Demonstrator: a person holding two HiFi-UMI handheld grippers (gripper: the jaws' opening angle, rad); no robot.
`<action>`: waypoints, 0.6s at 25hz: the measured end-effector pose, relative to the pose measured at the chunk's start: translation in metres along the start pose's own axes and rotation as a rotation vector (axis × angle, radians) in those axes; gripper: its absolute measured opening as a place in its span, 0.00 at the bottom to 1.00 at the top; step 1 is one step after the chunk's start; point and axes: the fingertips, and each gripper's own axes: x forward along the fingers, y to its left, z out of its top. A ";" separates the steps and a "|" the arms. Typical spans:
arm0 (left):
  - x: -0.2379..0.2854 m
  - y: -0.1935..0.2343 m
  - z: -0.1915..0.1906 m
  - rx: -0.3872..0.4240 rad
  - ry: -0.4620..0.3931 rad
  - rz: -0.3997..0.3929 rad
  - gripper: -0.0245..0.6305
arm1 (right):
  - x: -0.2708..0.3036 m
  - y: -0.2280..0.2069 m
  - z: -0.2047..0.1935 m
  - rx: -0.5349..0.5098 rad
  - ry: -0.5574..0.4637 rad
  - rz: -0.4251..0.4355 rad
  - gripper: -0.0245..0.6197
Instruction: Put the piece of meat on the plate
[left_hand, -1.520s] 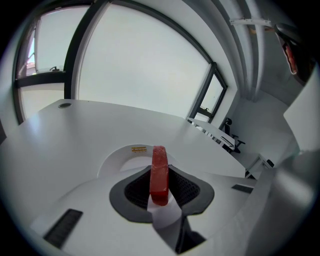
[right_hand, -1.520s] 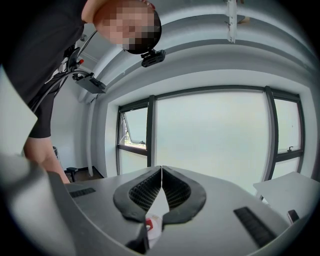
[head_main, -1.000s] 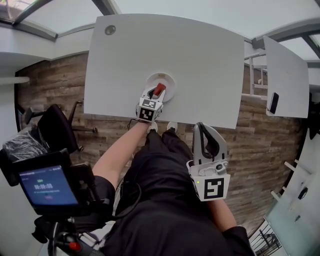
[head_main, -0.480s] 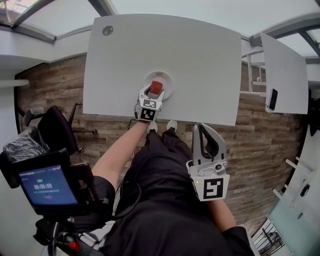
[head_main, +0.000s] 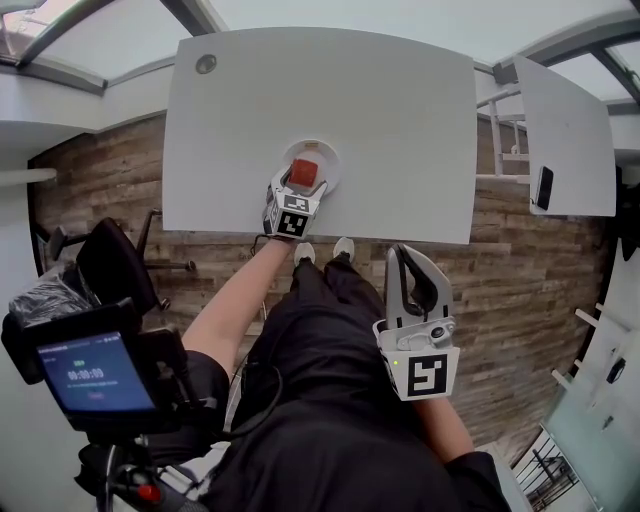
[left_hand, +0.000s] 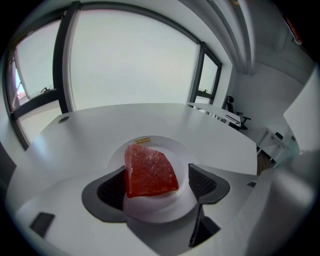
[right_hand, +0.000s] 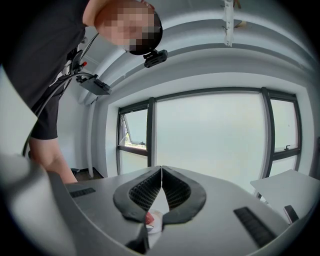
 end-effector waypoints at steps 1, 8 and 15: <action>0.000 0.000 0.000 0.011 0.003 0.003 0.59 | -0.001 0.000 0.000 0.001 0.002 -0.001 0.05; -0.001 0.001 0.001 0.025 -0.007 0.019 0.66 | -0.002 0.000 0.003 -0.075 0.011 -0.029 0.05; -0.003 0.001 0.004 0.016 -0.033 0.011 0.69 | -0.001 -0.001 0.002 -0.046 0.005 -0.017 0.05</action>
